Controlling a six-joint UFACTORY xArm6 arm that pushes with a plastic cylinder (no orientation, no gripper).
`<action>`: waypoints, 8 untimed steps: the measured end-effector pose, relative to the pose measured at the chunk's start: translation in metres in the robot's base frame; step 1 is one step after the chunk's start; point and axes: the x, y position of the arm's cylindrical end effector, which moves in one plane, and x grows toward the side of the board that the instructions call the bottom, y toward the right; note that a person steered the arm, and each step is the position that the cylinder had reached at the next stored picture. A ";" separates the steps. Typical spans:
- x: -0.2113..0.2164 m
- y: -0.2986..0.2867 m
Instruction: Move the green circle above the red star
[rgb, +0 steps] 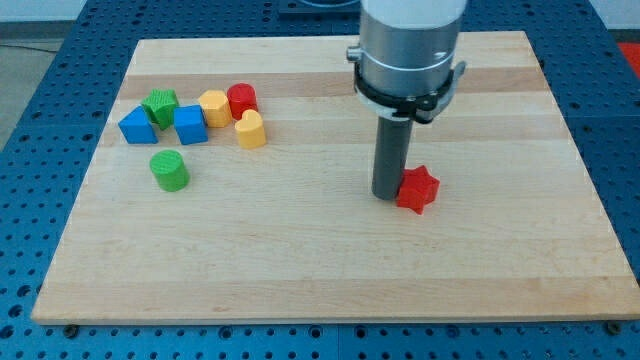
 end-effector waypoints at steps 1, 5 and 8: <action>0.045 -0.054; -0.019 -0.290; -0.064 -0.221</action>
